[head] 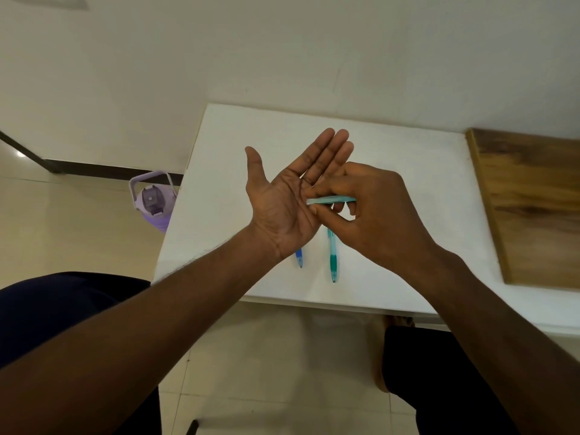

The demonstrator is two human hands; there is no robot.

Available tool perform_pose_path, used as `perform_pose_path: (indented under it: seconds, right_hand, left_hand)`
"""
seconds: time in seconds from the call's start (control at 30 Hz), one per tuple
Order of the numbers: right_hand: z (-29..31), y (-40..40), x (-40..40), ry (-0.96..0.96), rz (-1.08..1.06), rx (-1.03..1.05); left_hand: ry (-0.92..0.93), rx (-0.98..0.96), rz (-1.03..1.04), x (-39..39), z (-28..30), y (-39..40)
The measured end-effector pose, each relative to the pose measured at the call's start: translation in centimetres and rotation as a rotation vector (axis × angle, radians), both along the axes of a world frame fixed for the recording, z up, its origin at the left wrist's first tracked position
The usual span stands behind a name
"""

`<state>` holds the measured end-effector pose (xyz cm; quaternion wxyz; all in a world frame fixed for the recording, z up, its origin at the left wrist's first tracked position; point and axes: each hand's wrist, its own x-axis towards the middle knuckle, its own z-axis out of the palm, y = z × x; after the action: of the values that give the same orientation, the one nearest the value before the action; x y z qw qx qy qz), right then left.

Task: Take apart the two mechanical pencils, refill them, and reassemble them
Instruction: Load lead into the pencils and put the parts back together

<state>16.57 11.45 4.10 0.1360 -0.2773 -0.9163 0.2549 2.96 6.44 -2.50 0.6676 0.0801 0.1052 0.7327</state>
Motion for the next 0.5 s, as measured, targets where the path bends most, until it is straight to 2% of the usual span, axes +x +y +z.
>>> perform_pose_path:
  seconds: [0.17,0.5]
  right_hand:
    - [0.23,0.31,0.41,-0.069,0.068,0.037]
    - [-0.41,0.47,0.67,0.085,-0.021,0.025]
  left_hand:
    - [0.036,-0.030,-0.019,0.65,-0.24,-0.04]
    - [0.003,-0.066,-0.004,0.50,0.53,0.04]
